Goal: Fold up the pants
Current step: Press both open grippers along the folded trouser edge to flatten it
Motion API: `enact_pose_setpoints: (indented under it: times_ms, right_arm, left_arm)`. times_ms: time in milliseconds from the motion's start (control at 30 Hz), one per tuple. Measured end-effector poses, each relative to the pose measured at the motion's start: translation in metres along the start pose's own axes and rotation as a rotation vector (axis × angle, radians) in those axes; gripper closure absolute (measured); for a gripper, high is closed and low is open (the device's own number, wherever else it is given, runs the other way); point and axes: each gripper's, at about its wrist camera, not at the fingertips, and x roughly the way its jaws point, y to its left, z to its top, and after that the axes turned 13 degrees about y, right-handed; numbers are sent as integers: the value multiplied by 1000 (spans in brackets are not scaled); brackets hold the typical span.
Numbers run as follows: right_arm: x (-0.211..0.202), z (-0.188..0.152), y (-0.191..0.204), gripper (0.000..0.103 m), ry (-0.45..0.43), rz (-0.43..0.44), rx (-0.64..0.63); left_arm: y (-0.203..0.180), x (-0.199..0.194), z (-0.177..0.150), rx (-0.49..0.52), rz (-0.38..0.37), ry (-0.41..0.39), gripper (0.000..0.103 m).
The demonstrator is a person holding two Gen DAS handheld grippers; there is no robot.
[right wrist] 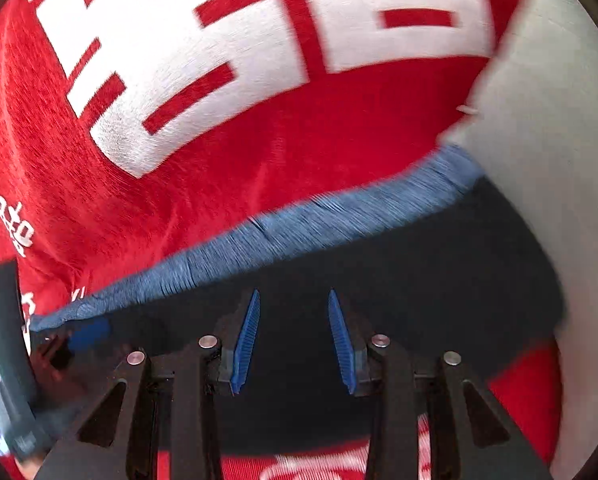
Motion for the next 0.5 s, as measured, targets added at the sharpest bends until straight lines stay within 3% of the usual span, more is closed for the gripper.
enact_pose_setpoints:
  times_ms: [267, 367, 500]
  right_arm:
    - [23, 38, -9, 72, -11, -114, 15]
    - [15, 40, -8, 69, 9, -130, 24]
    - [0, 14, -5, 68, 23, -118, -2]
  left_arm:
    - [8, -4, 6, -15, 3, -19, 10]
    - [37, -22, 13, -84, 70, -96, 10]
    - [97, -9, 21, -219, 108, -31, 10]
